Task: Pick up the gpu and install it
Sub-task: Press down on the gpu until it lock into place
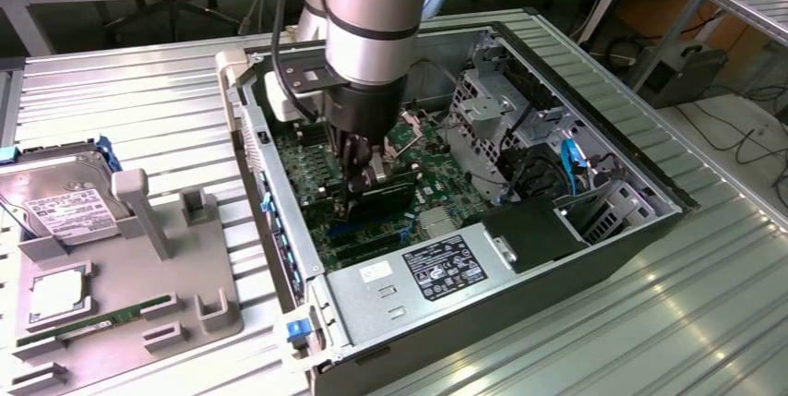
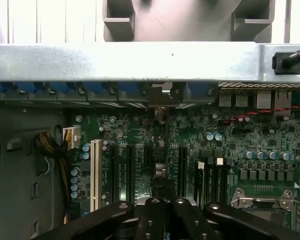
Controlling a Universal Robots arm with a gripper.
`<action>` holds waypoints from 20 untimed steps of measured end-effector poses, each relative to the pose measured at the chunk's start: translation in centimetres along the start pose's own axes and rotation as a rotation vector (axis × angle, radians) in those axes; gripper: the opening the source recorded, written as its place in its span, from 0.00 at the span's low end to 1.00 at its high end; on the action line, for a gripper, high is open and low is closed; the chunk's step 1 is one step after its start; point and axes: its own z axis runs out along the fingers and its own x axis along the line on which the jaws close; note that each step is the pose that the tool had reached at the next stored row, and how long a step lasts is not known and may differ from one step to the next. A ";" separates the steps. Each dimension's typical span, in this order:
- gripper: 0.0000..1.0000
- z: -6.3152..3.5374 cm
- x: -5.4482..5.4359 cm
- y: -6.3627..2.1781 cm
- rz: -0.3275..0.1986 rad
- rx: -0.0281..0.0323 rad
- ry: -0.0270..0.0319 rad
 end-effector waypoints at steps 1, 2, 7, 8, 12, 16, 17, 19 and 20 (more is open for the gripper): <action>0.11 0.01 0.0 0.02 0.000 0.0000 0.0008; 0.11 0.04 0.0 0.04 -0.001 0.0002 0.0011; 0.11 0.10 0.0 0.14 -0.003 0.0006 0.0021; 0.11 0.10 0.0 0.14 -0.003 0.0006 0.0022; 0.11 0.08 -0.1 0.15 -0.002 0.0004 0.0025; 0.11 0.07 -0.3 0.14 -0.003 0.0004 0.0025; 0.11 0.07 -0.3 0.14 -0.003 0.0004 0.0025; 0.11 0.07 -0.3 0.15 -0.003 0.0004 0.0025; 0.11 0.07 -0.3 0.18 -0.003 0.0004 0.0025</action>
